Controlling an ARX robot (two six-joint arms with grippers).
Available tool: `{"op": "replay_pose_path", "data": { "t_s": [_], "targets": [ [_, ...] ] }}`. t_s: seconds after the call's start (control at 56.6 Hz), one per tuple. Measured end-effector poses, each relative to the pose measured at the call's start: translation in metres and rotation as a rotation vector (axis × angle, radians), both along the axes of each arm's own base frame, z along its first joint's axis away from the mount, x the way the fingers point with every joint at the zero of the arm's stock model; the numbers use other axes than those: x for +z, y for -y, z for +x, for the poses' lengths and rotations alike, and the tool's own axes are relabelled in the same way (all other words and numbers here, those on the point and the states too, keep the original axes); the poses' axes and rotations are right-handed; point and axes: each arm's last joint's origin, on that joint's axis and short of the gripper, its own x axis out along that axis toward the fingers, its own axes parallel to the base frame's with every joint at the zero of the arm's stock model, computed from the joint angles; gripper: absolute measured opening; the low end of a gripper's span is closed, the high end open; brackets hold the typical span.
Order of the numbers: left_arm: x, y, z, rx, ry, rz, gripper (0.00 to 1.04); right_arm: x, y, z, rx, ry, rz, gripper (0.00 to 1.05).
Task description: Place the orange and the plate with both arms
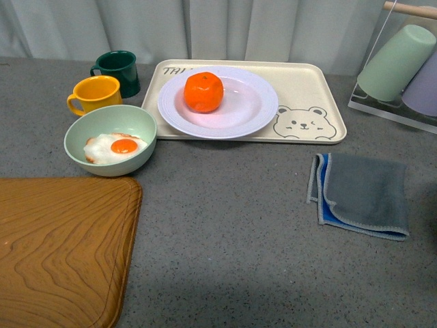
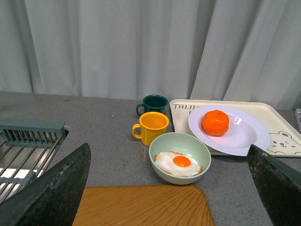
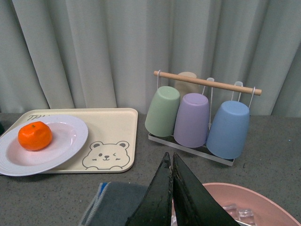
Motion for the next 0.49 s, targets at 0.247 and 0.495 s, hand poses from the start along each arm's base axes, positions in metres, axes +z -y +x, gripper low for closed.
{"op": "replay_pose_path", "data": {
  "t_s": [0.247, 0.495],
  "targets": [
    [0.0, 0.0, 0.0, 0.0, 0.0, 0.0, 0.98, 0.002, 0.0, -0.011, 0.0, 0.008, 0.0, 0.01],
    [0.0, 0.0, 0.0, 0.0, 0.0, 0.0, 0.98, 0.005, 0.0, -0.02, 0.0, 0.017, 0.0, 0.01]
  ]
}}
